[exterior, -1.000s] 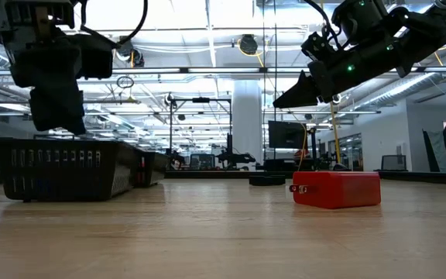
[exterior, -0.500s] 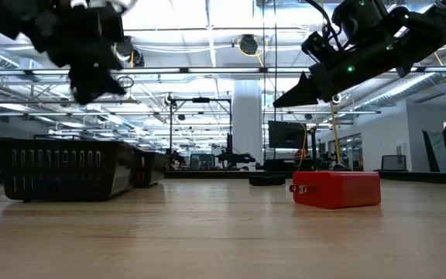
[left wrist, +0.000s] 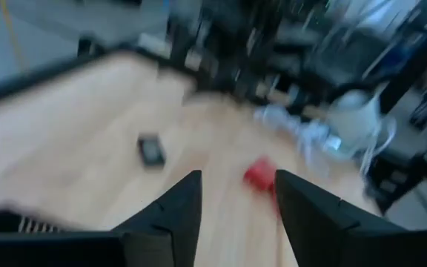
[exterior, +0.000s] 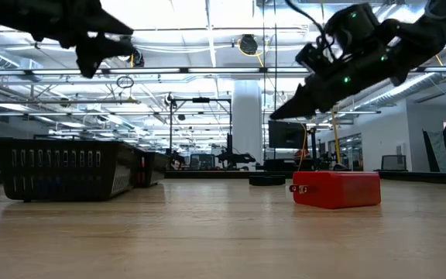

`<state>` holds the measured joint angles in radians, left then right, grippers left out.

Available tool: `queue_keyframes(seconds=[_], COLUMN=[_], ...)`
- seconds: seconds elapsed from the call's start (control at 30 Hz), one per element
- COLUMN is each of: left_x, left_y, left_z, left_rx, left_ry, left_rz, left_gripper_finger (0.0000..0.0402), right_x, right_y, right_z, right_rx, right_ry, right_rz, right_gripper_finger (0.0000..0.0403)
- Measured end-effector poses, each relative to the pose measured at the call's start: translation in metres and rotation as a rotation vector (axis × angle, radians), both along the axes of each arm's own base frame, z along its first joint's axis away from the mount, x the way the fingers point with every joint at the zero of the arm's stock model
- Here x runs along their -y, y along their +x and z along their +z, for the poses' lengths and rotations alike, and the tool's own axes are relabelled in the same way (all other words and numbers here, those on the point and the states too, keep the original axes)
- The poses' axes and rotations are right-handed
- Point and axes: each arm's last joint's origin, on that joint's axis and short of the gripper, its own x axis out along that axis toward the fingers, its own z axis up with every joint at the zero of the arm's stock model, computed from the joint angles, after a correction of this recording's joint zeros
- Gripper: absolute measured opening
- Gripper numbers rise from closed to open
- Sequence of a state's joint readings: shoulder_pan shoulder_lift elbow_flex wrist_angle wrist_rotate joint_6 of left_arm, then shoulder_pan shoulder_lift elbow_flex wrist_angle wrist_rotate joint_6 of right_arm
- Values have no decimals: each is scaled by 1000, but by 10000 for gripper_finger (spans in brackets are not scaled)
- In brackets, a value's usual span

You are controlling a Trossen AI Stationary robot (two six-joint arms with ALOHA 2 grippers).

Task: Pick & Place Office items
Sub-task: Put the black timer into the bottom black bin

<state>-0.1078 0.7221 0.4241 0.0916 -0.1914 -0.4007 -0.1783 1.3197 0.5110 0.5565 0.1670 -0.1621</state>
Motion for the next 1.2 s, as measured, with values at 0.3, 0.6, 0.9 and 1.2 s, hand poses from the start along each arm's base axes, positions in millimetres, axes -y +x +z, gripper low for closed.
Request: queue_keyframes(seconds=[0.3,0.6,0.9,1.2], left_x=[-11,-19,-21,-21], left_y=[-1,-1,-1,-1], left_z=[1,-3,-7,-9], left_rx=[217,187,146,119], left_ry=[50,33,37,42], left_rz=[75,194,205,209], left_gripper_finger=[135,138,145,145], right_x=[15,44,47,45], right_y=[26,44,39,40], right_z=[-48,-66,-74,-72], right_rx=[-66,-280,-306,-258], right_ry=[66,187,406,594], right_rz=[31,64,188,189], right_gripper_finger=[247,247,247,247])
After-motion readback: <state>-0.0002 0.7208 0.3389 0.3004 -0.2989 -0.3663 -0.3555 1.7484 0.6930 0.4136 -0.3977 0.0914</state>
